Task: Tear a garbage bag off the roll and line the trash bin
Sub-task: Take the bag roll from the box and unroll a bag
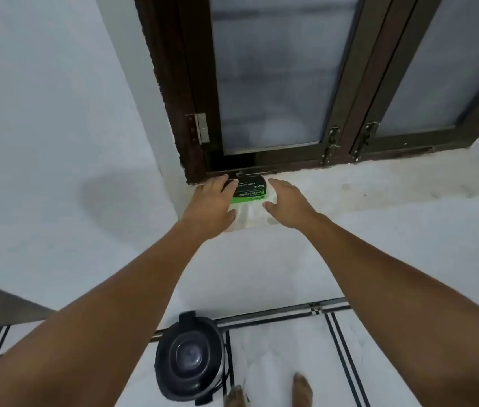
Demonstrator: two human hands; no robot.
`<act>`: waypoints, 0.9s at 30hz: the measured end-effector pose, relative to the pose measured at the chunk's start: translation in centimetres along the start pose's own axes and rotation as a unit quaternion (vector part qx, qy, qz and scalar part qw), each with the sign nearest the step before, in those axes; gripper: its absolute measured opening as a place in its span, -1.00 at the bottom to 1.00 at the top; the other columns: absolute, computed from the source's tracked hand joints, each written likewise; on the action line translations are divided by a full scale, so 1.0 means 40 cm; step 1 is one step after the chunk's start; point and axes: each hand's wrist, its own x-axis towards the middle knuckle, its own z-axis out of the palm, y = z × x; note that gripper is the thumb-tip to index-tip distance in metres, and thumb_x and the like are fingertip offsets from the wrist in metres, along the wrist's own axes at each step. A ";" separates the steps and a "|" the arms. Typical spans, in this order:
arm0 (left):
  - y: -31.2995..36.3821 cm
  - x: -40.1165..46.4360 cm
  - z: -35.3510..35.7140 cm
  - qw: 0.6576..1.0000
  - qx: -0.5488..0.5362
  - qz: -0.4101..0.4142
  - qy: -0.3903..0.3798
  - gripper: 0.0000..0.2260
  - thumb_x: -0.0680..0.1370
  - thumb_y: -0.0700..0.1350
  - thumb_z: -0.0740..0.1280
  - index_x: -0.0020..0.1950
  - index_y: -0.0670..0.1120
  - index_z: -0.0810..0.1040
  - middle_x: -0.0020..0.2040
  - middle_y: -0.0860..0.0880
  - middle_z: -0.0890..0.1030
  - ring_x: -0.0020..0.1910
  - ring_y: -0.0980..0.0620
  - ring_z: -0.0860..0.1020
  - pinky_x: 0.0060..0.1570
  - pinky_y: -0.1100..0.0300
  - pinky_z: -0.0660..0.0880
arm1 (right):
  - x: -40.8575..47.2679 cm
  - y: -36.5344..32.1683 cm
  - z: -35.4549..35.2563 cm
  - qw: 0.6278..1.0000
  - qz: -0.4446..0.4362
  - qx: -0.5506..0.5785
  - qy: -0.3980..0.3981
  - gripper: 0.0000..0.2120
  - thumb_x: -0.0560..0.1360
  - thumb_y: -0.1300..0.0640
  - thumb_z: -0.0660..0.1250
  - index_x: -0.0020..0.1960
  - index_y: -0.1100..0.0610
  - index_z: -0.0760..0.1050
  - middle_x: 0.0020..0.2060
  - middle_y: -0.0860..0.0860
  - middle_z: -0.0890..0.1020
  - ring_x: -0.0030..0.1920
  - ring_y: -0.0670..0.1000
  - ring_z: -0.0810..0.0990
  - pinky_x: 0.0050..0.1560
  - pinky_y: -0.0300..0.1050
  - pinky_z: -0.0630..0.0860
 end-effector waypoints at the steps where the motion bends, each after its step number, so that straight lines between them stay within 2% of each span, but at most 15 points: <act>1: 0.000 0.016 0.003 1.000 0.008 -0.004 -0.009 -0.34 0.64 0.07 0.31 0.66 -0.02 0.11 0.63 -0.10 0.21 0.60 -0.15 0.16 0.58 -0.09 0.12 | 0.015 0.003 0.001 1.000 0.014 -0.002 0.000 -0.45 0.60 0.12 0.38 0.54 0.12 0.30 0.47 0.10 0.44 0.46 0.15 0.38 0.42 0.03 0.36; 6: -0.012 0.088 0.048 0.999 -0.004 -0.035 -0.026 -0.32 0.63 0.11 0.30 0.66 -0.04 0.09 0.60 -0.12 0.25 0.58 -0.15 0.19 0.57 -0.08 0.12 | 0.112 0.018 0.038 0.999 -0.015 -0.044 0.012 -0.47 0.51 0.14 0.47 0.43 0.03 0.39 0.33 0.07 0.56 0.33 0.13 0.49 0.29 0.10 0.52; 10: -0.005 0.138 0.070 0.998 0.014 -0.045 -0.030 -0.32 0.62 0.11 0.31 0.65 -0.06 0.13 0.57 -0.14 0.30 0.54 -0.17 0.24 0.54 -0.06 0.16 | 0.174 0.028 0.052 0.995 -0.044 -0.091 -0.005 -0.35 0.49 0.19 0.46 0.51 0.06 0.30 0.38 0.08 0.51 0.37 0.15 0.44 0.34 0.15 0.45; 17: 0.019 0.180 0.094 0.992 0.101 -0.061 -0.052 -0.39 0.58 0.02 0.38 0.59 -0.06 0.27 0.41 -0.14 0.48 0.38 -0.18 0.42 0.41 -0.10 0.28 | 0.217 0.066 0.079 0.994 -0.070 -0.079 0.000 -0.52 0.44 0.30 0.44 0.34 0.08 0.51 0.21 0.11 0.61 0.23 0.15 0.50 0.22 0.06 0.53; 20: 0.029 0.181 0.077 0.991 0.111 -0.068 -0.045 -0.50 0.55 0.01 0.41 0.47 -0.04 0.42 0.31 -0.14 0.54 0.30 -0.18 0.46 0.31 -0.09 0.35 | 0.205 0.077 0.069 0.994 -0.097 -0.046 0.008 -0.54 0.43 0.32 0.46 0.31 0.10 0.52 0.19 0.11 0.60 0.21 0.14 0.49 0.20 0.03 0.54; 24: 0.036 0.176 0.044 0.996 0.050 -0.072 0.003 -0.49 0.45 -0.01 0.48 0.35 -0.05 0.43 0.25 -0.13 0.52 0.22 -0.17 0.48 0.20 -0.07 0.45 | 0.183 0.065 0.035 0.993 -0.102 0.048 0.026 -0.53 0.39 0.42 0.47 0.21 0.09 0.49 0.18 0.09 0.53 0.16 0.07 0.52 0.16 -0.06 0.58; 26: 0.044 0.172 0.021 0.997 0.003 -0.076 0.021 -0.47 0.41 -0.01 0.51 0.29 -0.05 0.39 0.19 -0.11 0.53 0.14 -0.15 0.53 0.08 -0.05 0.53 | 0.170 0.037 -0.001 0.979 -0.042 0.199 0.003 -0.55 0.40 0.46 0.41 0.18 0.08 0.46 0.15 0.05 0.52 0.13 0.04 0.54 0.13 -0.08 0.61; 27: 0.047 0.170 0.011 0.997 -0.010 -0.075 0.027 -0.47 0.41 -0.01 0.52 0.27 -0.05 0.37 0.16 -0.10 0.55 0.09 -0.14 0.57 0.00 -0.02 0.54 | 0.166 0.022 -0.021 0.957 0.001 0.291 -0.018 -0.58 0.43 0.45 0.37 0.18 0.07 0.46 0.14 0.05 0.52 0.13 0.04 0.56 0.12 -0.04 0.64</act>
